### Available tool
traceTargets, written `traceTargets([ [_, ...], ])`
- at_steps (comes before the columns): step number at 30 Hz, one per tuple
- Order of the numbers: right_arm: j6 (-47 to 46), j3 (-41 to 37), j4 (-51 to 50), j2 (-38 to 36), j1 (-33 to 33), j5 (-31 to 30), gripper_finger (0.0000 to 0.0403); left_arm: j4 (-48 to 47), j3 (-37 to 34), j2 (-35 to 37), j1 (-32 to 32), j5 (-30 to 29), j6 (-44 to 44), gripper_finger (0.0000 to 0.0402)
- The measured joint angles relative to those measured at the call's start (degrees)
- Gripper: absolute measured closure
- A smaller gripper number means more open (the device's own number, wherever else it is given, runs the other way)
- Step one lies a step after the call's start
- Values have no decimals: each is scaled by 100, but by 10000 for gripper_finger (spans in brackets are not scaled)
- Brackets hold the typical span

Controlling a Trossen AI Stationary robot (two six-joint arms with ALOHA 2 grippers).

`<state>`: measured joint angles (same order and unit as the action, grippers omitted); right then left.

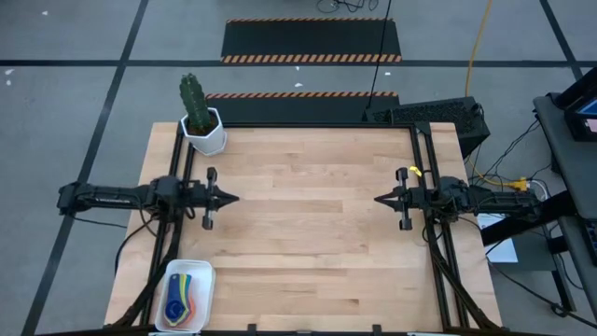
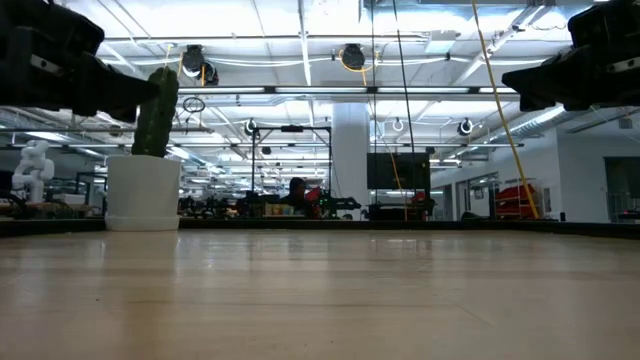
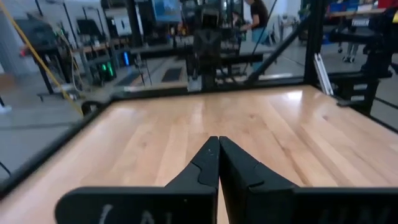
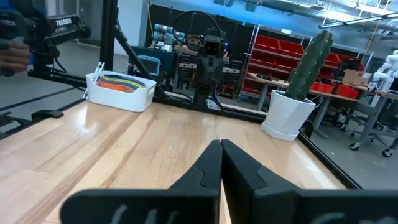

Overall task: Nest measuring cups in basket
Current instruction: Return to Home Position

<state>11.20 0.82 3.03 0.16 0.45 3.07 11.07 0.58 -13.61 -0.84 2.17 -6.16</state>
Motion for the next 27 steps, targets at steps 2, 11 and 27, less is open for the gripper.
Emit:
traceTargets([
  [2, 0, 0, 0, 0, 0, 0, 403, -79, 4, 212, -47, 20, -40, 394],
  [11, 0, 0, 2, 2, 0, 0, 403, -1040, 6, 1260, -444, -3, -33, 393],
  [27, 0, 2, 7, 2, -2, 0, 403, -1063, 15, 863, -654, -223, 134, 383],
])
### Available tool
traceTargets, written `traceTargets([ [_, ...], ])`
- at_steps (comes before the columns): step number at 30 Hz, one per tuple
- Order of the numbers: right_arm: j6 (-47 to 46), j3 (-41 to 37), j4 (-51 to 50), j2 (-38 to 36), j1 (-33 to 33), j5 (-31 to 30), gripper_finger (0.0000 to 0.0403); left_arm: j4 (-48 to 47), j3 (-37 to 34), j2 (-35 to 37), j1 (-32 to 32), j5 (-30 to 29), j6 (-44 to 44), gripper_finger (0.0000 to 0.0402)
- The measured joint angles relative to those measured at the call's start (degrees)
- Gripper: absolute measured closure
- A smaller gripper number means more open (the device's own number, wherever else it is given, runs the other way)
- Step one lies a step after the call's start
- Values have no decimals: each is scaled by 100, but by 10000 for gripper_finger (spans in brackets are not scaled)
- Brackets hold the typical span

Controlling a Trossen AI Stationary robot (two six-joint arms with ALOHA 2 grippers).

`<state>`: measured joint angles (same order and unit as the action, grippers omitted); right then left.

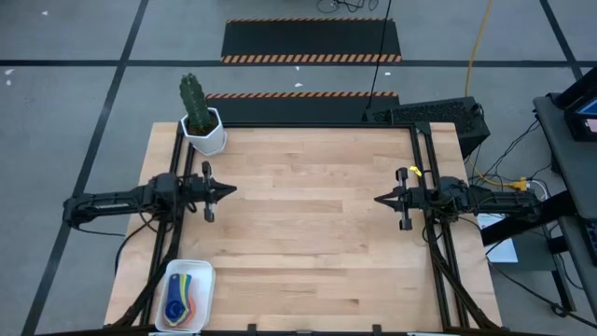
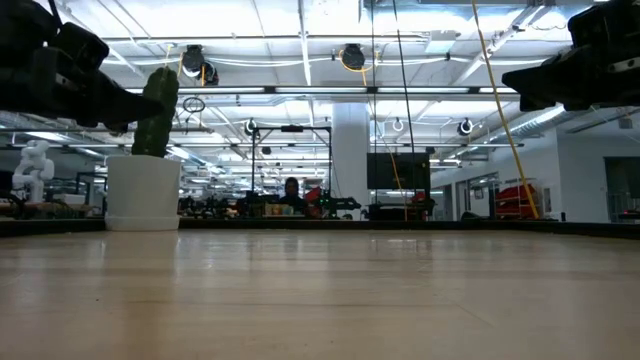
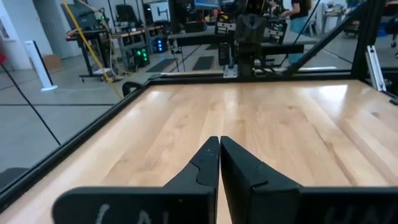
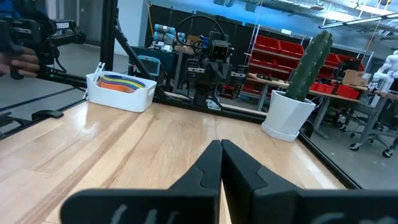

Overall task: Nest measuring cups in basket
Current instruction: Return to Home Position

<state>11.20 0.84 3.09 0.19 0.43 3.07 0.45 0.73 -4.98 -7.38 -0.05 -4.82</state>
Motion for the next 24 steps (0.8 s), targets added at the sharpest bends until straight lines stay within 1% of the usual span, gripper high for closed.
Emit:
traceTargets([
  [10, 0, 0, 0, 0, 0, 0, 403, -7, 0, -59, 0, -2, -62, 398],
  [18, 0, 0, 2, 0, 0, 0, 403, -11, 0, -59, 0, -2, -61, 375],
  [24, 0, 0, 0, 0, 2, 0, 403, -9, -2, -59, 0, -2, -82, 380],
])
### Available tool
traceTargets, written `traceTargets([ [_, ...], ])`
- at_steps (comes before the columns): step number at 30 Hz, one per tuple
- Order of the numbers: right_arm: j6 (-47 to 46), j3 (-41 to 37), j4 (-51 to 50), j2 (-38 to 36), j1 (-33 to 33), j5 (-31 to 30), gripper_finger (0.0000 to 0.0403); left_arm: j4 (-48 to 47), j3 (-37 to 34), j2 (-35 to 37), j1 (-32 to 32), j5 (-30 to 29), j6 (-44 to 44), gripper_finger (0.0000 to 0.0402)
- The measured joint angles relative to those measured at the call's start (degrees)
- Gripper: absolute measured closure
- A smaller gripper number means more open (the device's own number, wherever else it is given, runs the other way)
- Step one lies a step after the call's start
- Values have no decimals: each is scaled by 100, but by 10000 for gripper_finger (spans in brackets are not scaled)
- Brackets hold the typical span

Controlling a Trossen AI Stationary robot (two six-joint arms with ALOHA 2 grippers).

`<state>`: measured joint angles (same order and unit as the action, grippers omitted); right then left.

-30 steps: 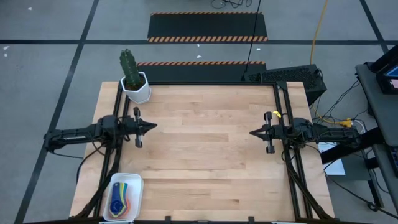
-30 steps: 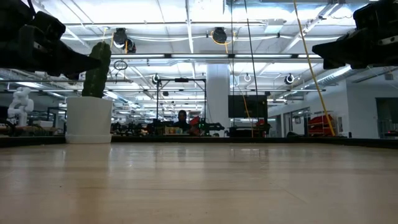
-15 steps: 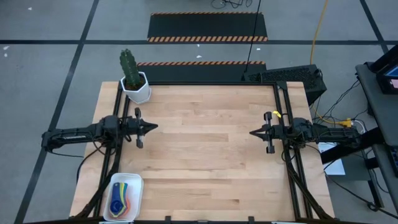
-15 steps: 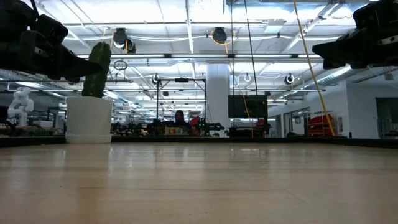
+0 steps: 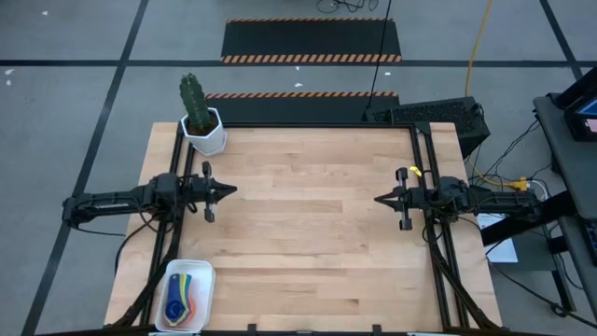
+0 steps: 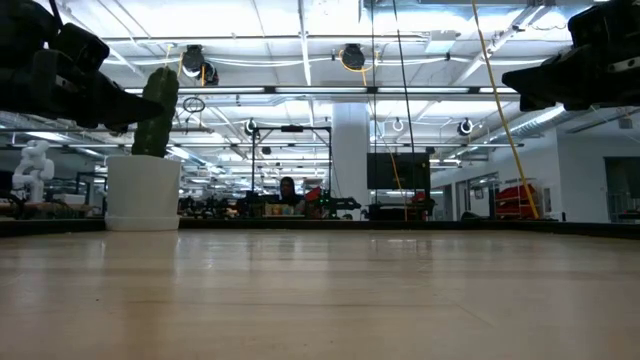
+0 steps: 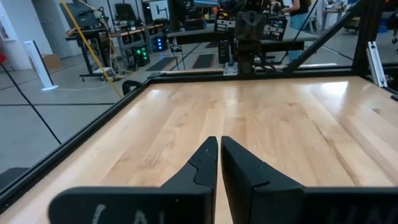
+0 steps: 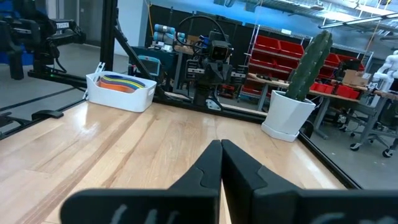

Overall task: Nest measuring cups in basket
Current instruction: Return to Home Position

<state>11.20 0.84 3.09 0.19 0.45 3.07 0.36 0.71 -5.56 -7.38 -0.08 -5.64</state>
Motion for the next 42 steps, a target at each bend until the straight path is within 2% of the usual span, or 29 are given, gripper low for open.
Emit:
traceTargets([
  [11, 0, 0, 2, 0, -2, 0, 403, 0, -2, 0, 0, -2, 1, 398],
  [21, 0, 0, 2, 0, -2, 0, 403, 101, -15, 0, 0, -15, 5, 371],
  [42, 0, 0, 1, 0, -2, 0, 403, 135, -15, 0, 0, -15, -5, 369],
])
